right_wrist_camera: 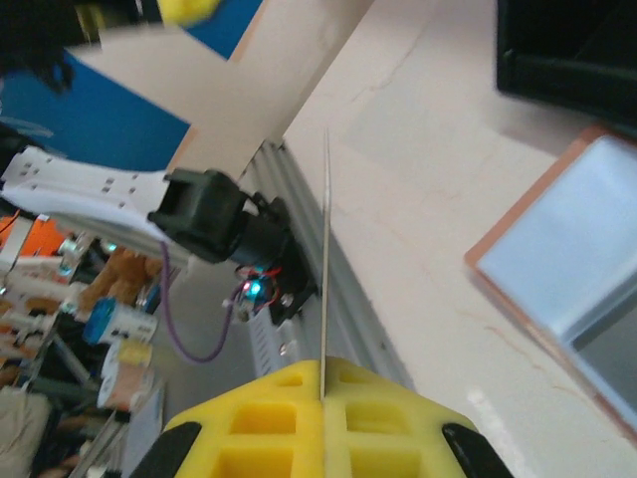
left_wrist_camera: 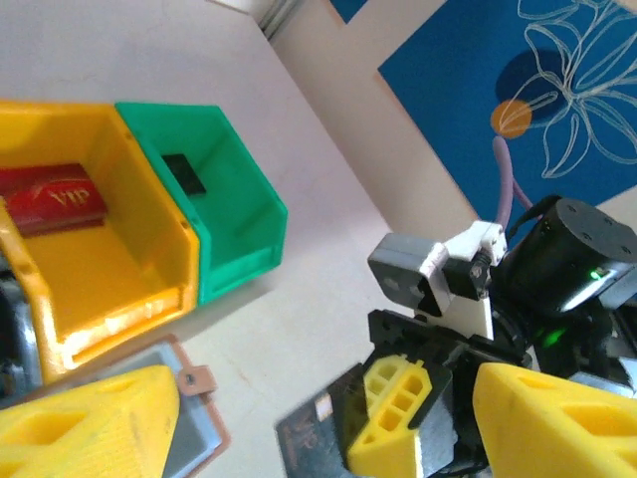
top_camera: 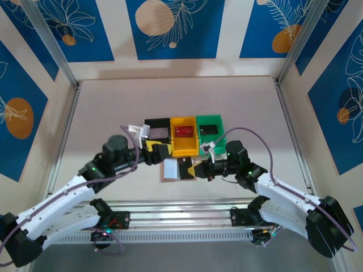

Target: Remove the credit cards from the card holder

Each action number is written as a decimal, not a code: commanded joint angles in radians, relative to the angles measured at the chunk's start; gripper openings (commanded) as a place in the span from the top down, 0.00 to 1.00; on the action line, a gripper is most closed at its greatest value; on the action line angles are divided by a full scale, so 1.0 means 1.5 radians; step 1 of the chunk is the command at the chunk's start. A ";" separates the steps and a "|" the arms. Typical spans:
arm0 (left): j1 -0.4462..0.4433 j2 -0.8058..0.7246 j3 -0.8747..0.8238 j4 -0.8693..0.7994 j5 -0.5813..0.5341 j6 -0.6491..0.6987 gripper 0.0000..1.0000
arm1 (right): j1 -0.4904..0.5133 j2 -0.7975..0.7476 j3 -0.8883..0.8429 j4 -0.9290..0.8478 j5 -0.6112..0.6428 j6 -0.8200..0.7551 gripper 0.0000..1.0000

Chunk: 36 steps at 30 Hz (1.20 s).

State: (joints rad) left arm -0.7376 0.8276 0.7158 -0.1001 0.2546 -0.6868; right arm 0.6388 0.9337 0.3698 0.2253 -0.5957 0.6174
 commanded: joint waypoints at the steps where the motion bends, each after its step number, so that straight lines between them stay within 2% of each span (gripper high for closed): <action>1: 0.043 0.051 0.090 -0.255 0.150 0.133 0.20 | 0.010 0.004 0.015 -0.035 -0.073 -0.029 1.00; 4: 0.048 0.133 0.168 -0.342 0.235 0.204 0.19 | 0.018 0.005 0.021 -0.034 -0.080 -0.039 1.00; 9: 0.047 0.229 0.238 -0.417 0.346 0.281 0.20 | 0.027 0.015 0.032 -0.034 -0.098 -0.048 1.00; 13: 0.048 0.284 0.262 -0.451 0.386 0.315 0.24 | 0.033 0.016 0.036 -0.037 -0.106 -0.053 1.00; 19: 0.037 0.326 0.256 -0.432 0.450 0.317 0.32 | 0.042 0.021 0.038 -0.036 -0.105 -0.056 1.00; 32: 0.002 0.382 0.262 -0.445 0.451 0.343 0.53 | 0.065 0.041 0.055 -0.034 -0.123 -0.067 1.00; 36: 0.000 0.382 0.261 -0.445 0.454 0.344 0.69 | 0.068 0.044 0.056 -0.036 -0.121 -0.068 1.00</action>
State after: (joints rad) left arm -0.7261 1.4010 1.0767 -0.7479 0.9024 -0.1944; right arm 0.7334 0.9981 0.4263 0.1856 -0.7490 0.5392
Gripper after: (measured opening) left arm 0.322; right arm 0.063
